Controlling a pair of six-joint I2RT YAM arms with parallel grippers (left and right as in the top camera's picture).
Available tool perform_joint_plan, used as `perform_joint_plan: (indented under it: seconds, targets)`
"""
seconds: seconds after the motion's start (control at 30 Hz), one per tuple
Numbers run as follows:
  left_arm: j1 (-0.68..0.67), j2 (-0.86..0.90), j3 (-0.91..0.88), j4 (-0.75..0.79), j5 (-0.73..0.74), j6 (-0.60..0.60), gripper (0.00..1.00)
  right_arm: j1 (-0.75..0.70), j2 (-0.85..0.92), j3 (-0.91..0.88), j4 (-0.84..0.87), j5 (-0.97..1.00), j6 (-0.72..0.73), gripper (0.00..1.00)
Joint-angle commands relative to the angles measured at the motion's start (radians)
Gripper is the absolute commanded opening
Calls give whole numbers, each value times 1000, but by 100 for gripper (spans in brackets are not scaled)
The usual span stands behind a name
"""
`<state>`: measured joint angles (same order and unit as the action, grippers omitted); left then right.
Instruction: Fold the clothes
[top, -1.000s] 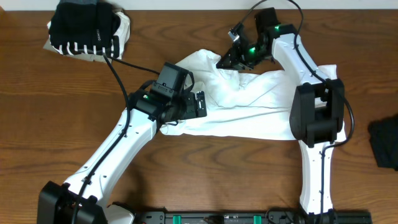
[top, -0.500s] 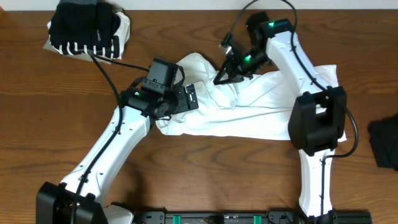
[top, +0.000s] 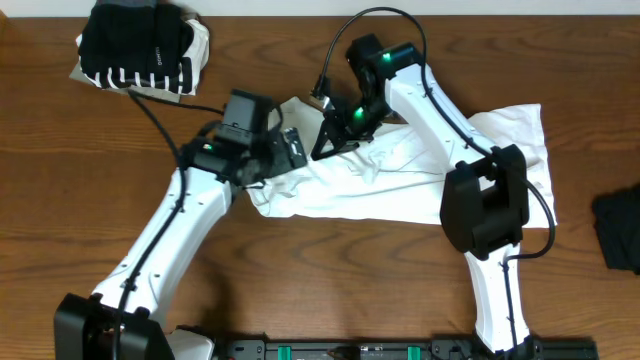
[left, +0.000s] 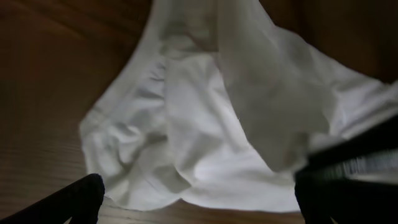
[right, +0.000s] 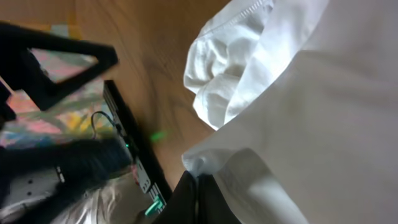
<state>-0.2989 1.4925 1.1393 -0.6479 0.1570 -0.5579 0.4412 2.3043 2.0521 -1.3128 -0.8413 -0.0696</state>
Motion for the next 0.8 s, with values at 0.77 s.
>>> perform_joint_plan:
  seconds: [0.77]
  targets:
    - [60, -10, -16, -58, 9, -13, 100, -44, -71, 13, -35, 211, 103, 24]
